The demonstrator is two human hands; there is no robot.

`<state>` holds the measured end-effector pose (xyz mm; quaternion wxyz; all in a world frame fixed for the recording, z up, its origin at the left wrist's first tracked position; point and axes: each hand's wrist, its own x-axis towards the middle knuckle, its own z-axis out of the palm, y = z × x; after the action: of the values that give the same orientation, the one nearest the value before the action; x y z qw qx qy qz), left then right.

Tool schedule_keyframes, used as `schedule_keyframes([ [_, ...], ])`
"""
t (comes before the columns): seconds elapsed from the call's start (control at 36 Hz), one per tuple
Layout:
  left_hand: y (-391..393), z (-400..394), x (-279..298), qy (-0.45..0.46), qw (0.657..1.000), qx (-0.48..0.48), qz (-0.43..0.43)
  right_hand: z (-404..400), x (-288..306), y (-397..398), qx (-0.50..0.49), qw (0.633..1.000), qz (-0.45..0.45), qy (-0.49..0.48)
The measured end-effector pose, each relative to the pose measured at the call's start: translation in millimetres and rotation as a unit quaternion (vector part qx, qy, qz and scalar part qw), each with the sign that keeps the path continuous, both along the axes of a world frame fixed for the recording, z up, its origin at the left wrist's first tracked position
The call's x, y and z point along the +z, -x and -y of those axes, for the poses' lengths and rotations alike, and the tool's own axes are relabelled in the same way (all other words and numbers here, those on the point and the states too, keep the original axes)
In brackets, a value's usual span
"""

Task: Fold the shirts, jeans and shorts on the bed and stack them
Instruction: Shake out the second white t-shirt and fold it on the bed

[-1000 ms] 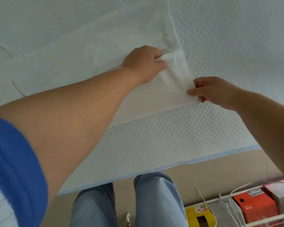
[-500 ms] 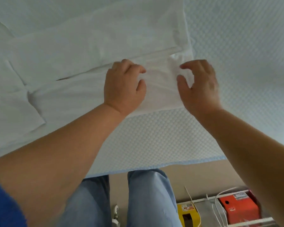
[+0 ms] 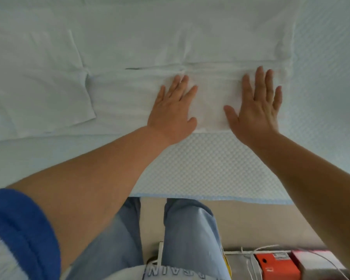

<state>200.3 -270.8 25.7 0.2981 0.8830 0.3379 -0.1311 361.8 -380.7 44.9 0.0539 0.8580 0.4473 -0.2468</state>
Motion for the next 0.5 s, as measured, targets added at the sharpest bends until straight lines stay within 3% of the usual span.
schedule_keyframes([
  [0.11,50.2,-6.5,26.5,-0.005,0.990,0.123,0.065,-23.6,12.8,56.8,0.037,0.997,-0.061,-0.019],
  [0.25,141.3,-24.3,40.7,-0.046,0.960,0.270,0.053,-54.3,19.7,132.6,0.076,0.987,-0.139,-0.027],
  [0.42,255.0,-66.3,43.2,-0.071,0.856,0.512,0.014,-91.9,21.7,201.6,0.094,0.979,-0.179,-0.030],
  [0.5,300.6,-94.9,39.6,-0.069,0.815,0.575,-0.014,-109.5,20.3,225.5,0.089,0.978,-0.185,-0.032],
])
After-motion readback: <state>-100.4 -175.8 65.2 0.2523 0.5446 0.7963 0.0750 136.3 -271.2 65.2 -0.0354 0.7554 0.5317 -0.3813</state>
